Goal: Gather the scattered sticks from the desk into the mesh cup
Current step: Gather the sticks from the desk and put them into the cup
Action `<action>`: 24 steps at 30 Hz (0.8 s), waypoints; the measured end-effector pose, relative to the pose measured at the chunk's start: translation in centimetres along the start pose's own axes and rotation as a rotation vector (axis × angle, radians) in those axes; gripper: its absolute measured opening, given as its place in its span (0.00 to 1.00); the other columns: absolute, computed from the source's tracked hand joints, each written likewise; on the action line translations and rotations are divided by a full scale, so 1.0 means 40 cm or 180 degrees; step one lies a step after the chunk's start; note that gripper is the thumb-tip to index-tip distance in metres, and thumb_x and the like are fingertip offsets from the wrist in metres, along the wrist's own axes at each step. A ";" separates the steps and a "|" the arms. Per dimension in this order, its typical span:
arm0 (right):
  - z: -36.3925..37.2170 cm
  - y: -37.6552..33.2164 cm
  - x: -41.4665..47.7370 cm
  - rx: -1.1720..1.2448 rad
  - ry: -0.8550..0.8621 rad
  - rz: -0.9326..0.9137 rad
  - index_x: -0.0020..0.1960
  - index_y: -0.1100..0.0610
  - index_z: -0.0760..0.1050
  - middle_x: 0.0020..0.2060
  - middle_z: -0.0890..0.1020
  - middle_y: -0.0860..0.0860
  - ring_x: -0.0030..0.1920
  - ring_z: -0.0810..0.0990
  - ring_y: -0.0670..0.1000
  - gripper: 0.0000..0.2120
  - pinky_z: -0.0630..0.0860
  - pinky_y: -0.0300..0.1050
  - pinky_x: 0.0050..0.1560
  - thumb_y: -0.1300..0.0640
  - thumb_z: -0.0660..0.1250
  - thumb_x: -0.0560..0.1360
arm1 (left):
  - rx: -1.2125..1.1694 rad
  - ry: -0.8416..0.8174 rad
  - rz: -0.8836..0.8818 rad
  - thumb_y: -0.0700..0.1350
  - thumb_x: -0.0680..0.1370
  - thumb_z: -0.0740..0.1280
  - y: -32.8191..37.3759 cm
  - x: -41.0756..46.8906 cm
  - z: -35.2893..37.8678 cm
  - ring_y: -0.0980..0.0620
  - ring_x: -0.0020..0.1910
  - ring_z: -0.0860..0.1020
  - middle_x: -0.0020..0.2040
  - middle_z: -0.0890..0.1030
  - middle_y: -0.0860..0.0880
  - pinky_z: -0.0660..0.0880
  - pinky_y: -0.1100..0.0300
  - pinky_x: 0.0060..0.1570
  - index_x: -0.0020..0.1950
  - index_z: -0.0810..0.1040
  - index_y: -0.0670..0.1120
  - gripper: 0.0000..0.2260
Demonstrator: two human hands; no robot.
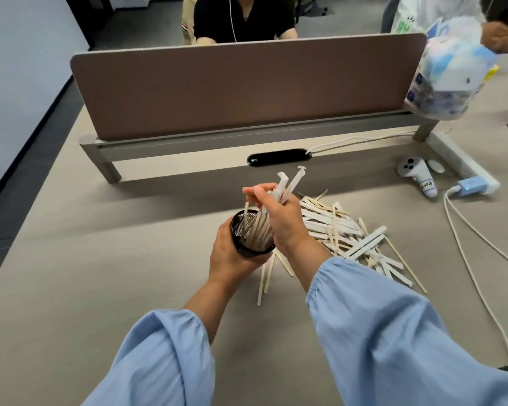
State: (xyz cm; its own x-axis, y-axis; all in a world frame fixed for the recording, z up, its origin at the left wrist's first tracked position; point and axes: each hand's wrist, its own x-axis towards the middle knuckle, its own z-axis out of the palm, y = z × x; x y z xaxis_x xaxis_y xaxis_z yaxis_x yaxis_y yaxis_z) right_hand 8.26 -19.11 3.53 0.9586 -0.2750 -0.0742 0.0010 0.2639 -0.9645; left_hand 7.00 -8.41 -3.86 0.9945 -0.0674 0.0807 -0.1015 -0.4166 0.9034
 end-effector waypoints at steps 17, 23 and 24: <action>-0.052 0.017 0.019 -0.1980 -0.0001 -0.0654 0.74 0.50 0.56 0.56 0.77 0.47 0.50 0.79 0.46 0.31 0.75 0.34 0.49 0.58 0.66 0.75 | 0.0107 0.0285 0.0336 0.53 0.56 0.78 -0.032 0.021 -0.041 0.50 0.56 0.75 0.56 0.75 0.49 0.71 0.57 0.58 0.61 0.71 0.48 0.36; -0.054 0.038 0.017 -0.2338 -0.0438 -0.0454 0.67 0.61 0.72 0.66 0.76 0.56 0.68 0.72 0.52 0.18 0.65 0.44 0.71 0.55 0.53 0.82 | 0.0094 0.0253 0.0371 0.58 0.54 0.74 -0.019 0.023 -0.040 0.52 0.55 0.74 0.55 0.72 0.53 0.69 0.61 0.57 0.62 0.70 0.48 0.38; -0.052 0.043 0.014 -0.2363 -0.0647 -0.0341 0.69 0.61 0.69 0.69 0.72 0.56 0.71 0.68 0.51 0.19 0.61 0.41 0.72 0.55 0.53 0.82 | 0.0132 0.0243 0.0379 0.57 0.54 0.76 -0.017 0.025 -0.038 0.51 0.55 0.74 0.54 0.72 0.54 0.70 0.61 0.57 0.61 0.70 0.48 0.38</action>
State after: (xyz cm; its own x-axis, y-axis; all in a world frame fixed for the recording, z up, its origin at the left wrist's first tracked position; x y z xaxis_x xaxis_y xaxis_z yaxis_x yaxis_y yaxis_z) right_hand 8.19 -20.72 1.31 0.9975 -0.0703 0.0076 -0.0258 -0.4628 -0.8861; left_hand 8.09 -6.84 -3.76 0.9743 -0.0502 0.2195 -0.2185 -0.4469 0.8675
